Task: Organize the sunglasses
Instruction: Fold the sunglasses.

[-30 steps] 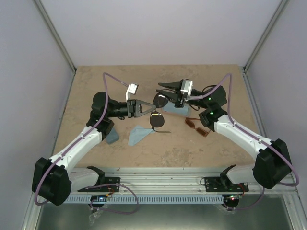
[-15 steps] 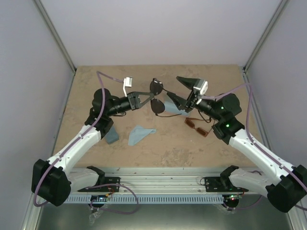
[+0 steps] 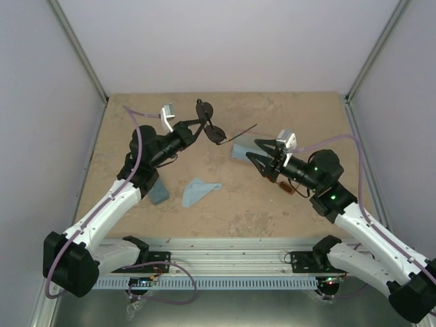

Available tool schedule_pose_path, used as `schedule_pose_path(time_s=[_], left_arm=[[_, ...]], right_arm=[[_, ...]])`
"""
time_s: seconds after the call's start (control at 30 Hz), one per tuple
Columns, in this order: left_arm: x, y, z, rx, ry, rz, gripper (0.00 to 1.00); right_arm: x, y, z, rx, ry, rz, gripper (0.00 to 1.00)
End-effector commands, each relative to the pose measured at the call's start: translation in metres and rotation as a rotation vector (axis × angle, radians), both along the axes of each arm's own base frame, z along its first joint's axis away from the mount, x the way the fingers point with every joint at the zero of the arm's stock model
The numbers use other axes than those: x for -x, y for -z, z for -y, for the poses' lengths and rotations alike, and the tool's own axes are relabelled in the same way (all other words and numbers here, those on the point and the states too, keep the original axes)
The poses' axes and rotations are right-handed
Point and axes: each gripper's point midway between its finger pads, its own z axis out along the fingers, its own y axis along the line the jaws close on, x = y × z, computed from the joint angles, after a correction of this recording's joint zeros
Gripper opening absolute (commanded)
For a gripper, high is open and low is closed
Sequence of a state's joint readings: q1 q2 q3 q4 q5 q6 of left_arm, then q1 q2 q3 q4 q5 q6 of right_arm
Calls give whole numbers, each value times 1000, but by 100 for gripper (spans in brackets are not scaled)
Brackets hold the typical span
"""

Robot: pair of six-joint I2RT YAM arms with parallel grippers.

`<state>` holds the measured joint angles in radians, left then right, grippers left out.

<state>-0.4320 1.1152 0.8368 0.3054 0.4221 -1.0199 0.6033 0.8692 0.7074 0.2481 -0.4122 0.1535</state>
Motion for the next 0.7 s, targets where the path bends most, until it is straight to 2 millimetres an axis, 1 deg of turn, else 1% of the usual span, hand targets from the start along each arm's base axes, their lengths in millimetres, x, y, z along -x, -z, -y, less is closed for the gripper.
schedule_pose_path(time_s=[0.0,0.07,0.1,0.13,0.23,0.3,0.37,0.57,0.67], left_arm=[[-5,-18,-12,52,-77,16,0],[-6,-14,-8,48,-58,7,0],[-6,-13,-5,44,-43,6,0],[-6,-11,-2,37,-26,2,0],[-6,-4,7,14,30,-15,0],[-3,1,14,4,74,-22,0],[0,1,18,2,109,-18,0],[13,5,31,-17,230,-1,0],[22,2,37,-12,302,21,0]], right_arm=[[16,17,-13,4,-130,-64,42],[23,10,-22,-32,-194,-68,28],[26,5,-26,-52,-223,-70,24],[26,1,-31,-71,-242,-75,20],[24,-7,-45,-117,-297,-102,14],[19,-8,-54,-128,-320,-122,11],[10,-5,-62,-131,-318,-141,8],[-16,-5,-69,-154,-244,-174,4],[-29,3,-75,-136,-220,-230,3]])
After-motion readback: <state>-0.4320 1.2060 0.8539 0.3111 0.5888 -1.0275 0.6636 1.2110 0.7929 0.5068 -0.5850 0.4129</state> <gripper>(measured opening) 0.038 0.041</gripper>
